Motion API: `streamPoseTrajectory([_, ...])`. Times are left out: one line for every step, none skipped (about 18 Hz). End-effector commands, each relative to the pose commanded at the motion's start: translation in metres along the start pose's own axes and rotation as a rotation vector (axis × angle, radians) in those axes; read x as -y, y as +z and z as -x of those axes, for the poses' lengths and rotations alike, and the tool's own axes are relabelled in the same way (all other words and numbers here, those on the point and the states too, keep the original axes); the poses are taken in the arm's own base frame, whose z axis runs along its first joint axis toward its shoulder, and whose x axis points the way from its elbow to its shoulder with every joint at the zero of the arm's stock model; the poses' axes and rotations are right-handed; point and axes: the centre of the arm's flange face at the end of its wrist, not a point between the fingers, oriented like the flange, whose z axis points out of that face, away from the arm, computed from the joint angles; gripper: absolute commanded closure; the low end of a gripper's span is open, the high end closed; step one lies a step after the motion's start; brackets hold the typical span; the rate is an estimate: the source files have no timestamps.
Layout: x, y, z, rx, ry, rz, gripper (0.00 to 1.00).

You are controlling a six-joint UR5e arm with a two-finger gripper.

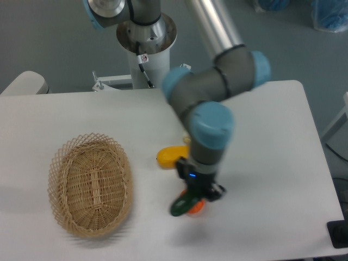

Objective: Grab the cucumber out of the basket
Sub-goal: 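Lift the cucumber out of the basket and carry it toward the orange, then hold the cucumber raised beside the orange and sweet potato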

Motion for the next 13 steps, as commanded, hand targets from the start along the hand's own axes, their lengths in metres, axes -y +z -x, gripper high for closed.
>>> streamPoseTrajectory([-0.003, 0.003, 0.005, 0.010, 0.005, 0.039, 0.82])
streamPoseTrajectory([-0.002, 0.006, 0.011, 0.015, 0.005, 0.044, 0.82])
streamPoseTrajectory([-0.001, 0.010, 0.018, 0.018, 0.005, 0.042, 0.82])
streamPoseTrajectory([0.000, 0.015, 0.024, 0.019, 0.005, 0.042, 0.82])
streamPoseTrajectory([0.001, 0.021, 0.029, 0.019, 0.005, 0.043, 0.82])
streamPoseTrajectory([0.003, 0.018, 0.034, 0.028, 0.005, 0.040, 0.82])
streamPoseTrajectory([0.003, 0.019, 0.036, 0.028, 0.003, 0.033, 0.81])
streamPoseTrajectory([0.003, 0.019, 0.038, 0.030, 0.002, 0.027, 0.81])
streamPoseTrajectory([0.003, 0.021, 0.039, 0.030, 0.002, 0.028, 0.81])
streamPoseTrajectory([0.002, 0.021, 0.040, 0.031, 0.002, 0.033, 0.81])
streamPoseTrajectory([0.003, 0.021, 0.039, 0.033, 0.003, 0.034, 0.81])
streamPoseTrajectory([0.003, 0.021, 0.039, 0.033, 0.004, 0.034, 0.81])
streamPoseTrajectory([0.003, 0.022, 0.040, 0.033, 0.003, 0.035, 0.81])
